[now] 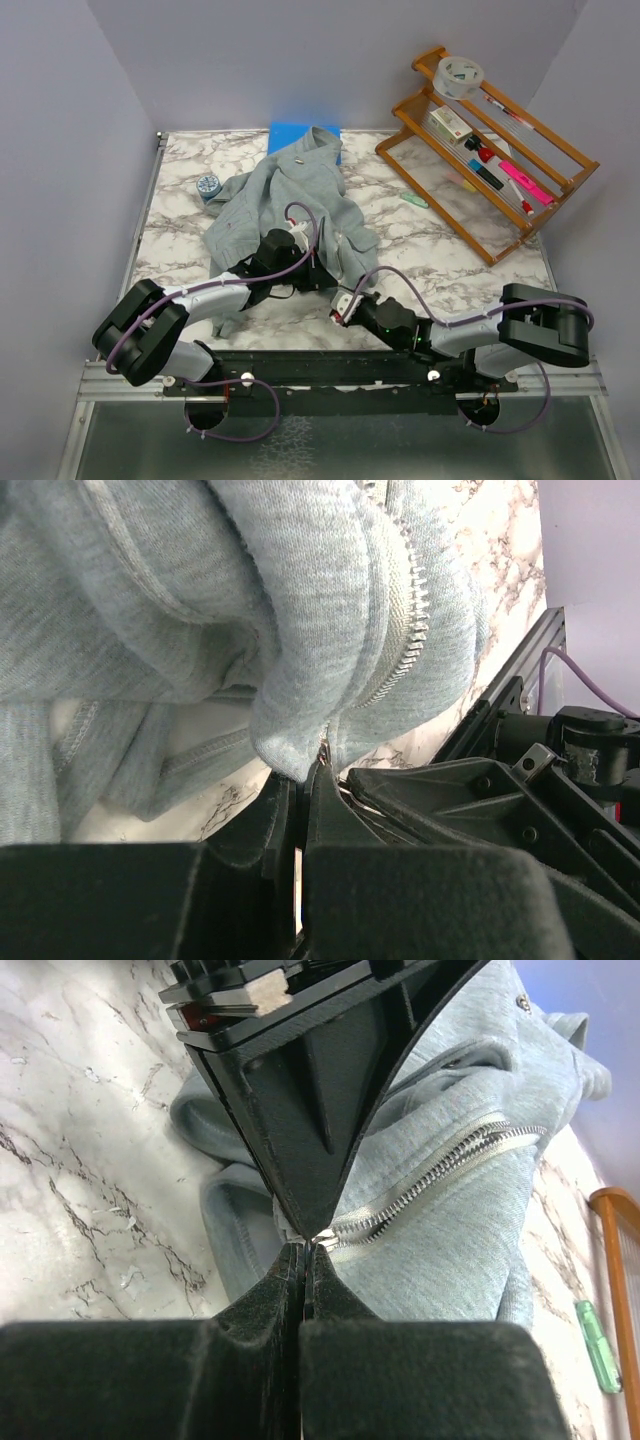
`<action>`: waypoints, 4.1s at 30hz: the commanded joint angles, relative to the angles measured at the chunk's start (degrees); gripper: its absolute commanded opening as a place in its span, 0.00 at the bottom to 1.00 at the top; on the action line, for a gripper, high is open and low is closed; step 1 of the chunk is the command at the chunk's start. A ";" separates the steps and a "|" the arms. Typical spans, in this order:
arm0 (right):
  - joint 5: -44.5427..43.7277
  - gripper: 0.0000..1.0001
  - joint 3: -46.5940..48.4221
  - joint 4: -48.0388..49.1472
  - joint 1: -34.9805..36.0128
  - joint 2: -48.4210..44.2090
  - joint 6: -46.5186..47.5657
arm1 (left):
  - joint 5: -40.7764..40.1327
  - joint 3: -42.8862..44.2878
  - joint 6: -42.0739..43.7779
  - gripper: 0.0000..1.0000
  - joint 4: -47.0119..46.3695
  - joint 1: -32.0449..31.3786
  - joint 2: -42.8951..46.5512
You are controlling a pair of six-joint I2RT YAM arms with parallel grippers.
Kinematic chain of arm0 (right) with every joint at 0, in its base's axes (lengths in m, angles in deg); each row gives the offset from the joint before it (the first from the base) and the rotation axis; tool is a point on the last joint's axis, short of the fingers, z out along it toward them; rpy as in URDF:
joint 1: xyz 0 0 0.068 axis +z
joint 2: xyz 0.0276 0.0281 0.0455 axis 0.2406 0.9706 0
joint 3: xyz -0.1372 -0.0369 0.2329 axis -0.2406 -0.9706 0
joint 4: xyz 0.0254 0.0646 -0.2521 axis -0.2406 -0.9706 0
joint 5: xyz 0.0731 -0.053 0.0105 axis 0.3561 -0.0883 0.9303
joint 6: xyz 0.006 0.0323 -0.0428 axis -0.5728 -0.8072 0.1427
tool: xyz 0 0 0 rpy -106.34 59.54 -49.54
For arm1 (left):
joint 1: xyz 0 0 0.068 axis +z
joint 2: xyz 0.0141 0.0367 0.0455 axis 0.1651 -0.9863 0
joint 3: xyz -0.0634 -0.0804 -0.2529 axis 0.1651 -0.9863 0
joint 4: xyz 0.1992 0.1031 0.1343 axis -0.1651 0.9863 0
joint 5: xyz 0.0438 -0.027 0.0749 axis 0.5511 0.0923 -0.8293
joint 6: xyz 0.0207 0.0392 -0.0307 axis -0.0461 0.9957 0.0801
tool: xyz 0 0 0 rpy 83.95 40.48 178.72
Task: Zip up the jacket
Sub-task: Zip the zipper on the jacket.
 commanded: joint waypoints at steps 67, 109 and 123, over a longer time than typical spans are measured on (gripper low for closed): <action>22.31 0.00 44.86 -30.31 -35.24 13.12 7.35 | -8.80 -3.62 -6.16 0.00 32.54 -3.95 34.40; 23.25 0.00 98.45 -43.14 -54.15 41.28 4.38 | -45.37 44.24 -0.43 0.00 78.24 -3.96 38.95; 10.54 0.00 88.58 -52.84 -57.04 19.07 -0.05 | -44.76 47.42 17.12 0.00 61.40 -1.26 20.54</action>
